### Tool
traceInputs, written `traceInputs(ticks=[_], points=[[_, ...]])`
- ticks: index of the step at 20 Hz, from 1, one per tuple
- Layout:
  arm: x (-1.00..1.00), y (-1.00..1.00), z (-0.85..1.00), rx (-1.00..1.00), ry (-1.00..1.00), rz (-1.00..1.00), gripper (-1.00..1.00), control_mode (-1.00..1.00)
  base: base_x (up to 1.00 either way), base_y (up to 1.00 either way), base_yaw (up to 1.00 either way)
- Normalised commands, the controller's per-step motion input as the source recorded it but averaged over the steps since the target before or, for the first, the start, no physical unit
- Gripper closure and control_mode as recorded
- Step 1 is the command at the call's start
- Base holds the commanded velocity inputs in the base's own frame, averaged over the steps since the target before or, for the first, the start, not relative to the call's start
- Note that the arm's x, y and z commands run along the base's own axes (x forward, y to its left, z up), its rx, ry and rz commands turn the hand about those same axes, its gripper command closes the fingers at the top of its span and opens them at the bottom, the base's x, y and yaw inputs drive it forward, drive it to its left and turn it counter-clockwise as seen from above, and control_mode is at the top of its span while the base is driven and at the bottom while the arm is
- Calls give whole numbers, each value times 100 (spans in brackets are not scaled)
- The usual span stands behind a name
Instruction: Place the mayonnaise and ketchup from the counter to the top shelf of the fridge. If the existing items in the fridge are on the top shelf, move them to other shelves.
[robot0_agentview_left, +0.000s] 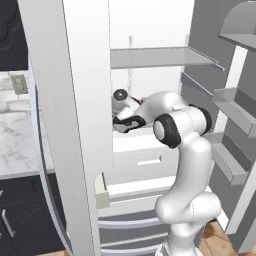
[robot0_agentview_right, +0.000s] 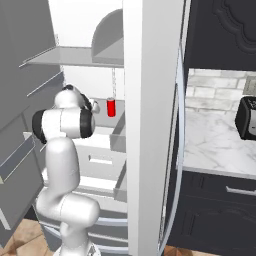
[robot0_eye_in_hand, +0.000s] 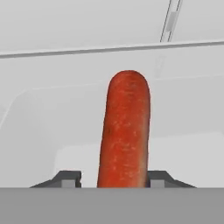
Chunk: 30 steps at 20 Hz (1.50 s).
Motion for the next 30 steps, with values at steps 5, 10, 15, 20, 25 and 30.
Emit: traceInputs(ticks=[5, 10, 15, 20, 25, 30], points=[[56, 0, 8, 0, 0, -10, -100, -100, 0, 0, 0], [-68, -13, 18, 4, -1, -7, -100, -100, 0, 0, 0], [-100, -42, 15, 5, -16, 0, -100, -100, 0, 0, 0], [-100, -63, 29, 11, -27, 1, -100, -100, 0, 0, 0], [-100, -50, 50, 12, -25, 3, -100, -100, 0, 0, 0], [-100, -11, 100, 11, -9, 0, -100, -100, 0, 0, 0]])
